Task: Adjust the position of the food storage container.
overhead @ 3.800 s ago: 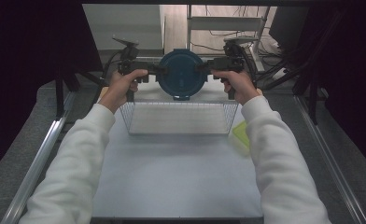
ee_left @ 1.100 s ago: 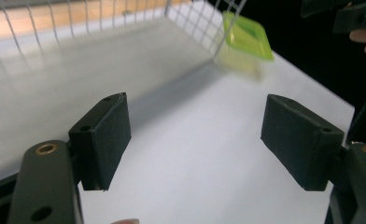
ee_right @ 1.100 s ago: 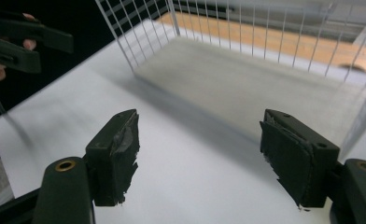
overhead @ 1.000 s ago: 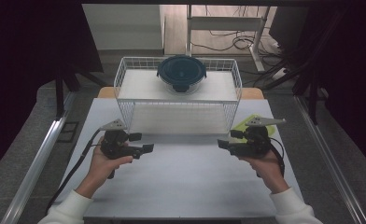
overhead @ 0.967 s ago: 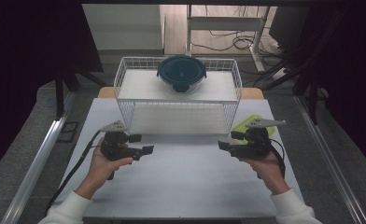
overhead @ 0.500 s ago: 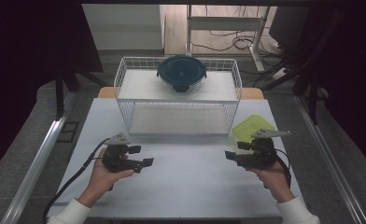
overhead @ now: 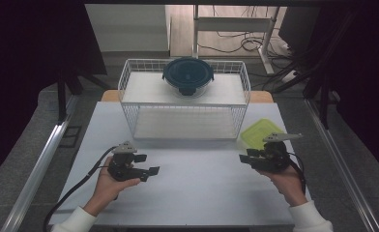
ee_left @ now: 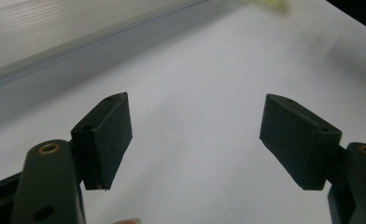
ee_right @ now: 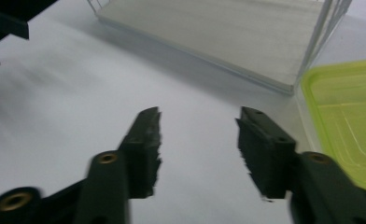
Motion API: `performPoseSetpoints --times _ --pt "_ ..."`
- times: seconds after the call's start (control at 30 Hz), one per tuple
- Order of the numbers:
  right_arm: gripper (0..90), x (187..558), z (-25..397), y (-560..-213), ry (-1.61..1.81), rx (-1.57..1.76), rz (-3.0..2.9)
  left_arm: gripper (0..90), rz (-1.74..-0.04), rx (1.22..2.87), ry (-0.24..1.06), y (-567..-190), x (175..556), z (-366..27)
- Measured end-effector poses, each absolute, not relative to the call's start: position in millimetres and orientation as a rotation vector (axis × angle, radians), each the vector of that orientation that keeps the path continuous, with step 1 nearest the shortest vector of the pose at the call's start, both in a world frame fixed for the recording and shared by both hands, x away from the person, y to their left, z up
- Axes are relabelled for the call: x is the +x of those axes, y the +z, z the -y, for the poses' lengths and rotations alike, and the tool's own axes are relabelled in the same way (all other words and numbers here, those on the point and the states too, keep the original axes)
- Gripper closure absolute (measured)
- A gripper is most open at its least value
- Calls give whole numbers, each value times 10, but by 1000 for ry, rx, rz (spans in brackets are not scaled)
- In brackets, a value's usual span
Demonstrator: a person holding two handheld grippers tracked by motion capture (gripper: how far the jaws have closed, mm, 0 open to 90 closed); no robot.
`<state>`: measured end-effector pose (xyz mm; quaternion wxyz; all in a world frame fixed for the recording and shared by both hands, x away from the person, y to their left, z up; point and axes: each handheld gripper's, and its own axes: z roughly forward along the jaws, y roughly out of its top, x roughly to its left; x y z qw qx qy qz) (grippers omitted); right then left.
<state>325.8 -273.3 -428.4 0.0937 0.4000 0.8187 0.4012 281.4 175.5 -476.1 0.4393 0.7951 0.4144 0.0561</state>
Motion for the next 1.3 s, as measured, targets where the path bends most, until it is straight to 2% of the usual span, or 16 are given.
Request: performPoseSetpoints --times 0.07,0.1,0.17,0.2,0.23,0.33,0.57,0.77,1.3 --pt "612 3255 2753 -4288 1168 1185 -2429 249 -1039 1975 138 -4759 2819 -1760" --pt "684 3260 2796 -4288 1133 1182 -2431 249 -1048 1983 149 -4765 2813 -1755" --pt "764 3273 2840 -4273 1097 1172 -2430 249 -1044 1993 159 -4767 2793 -1747" --pt "764 3273 2840 -4273 1097 1172 -2430 249 -1044 1993 159 -4767 2793 -1747" --pt "841 3312 2886 -4244 1069 1153 -2430 249 -1035 2010 170 -4764 2766 -1744" --pt "878 3399 2952 -4199 1035 1144 -2424 249 -1022 2024 178 -4751 2739 -1751" --pt "886 3986 3246 -4068 894 1201 -2375 246 -1023 2042 198 -4744 2713 -1783" --pt "886 4316 3375 -4143 830 1188 -2363 248 -1048 2031 189 -4748 2716 -1816" --pt "885 4874 3625 -4331 756 1311 -2334 265 -1056 2007 201 -4761 2709 -1843"
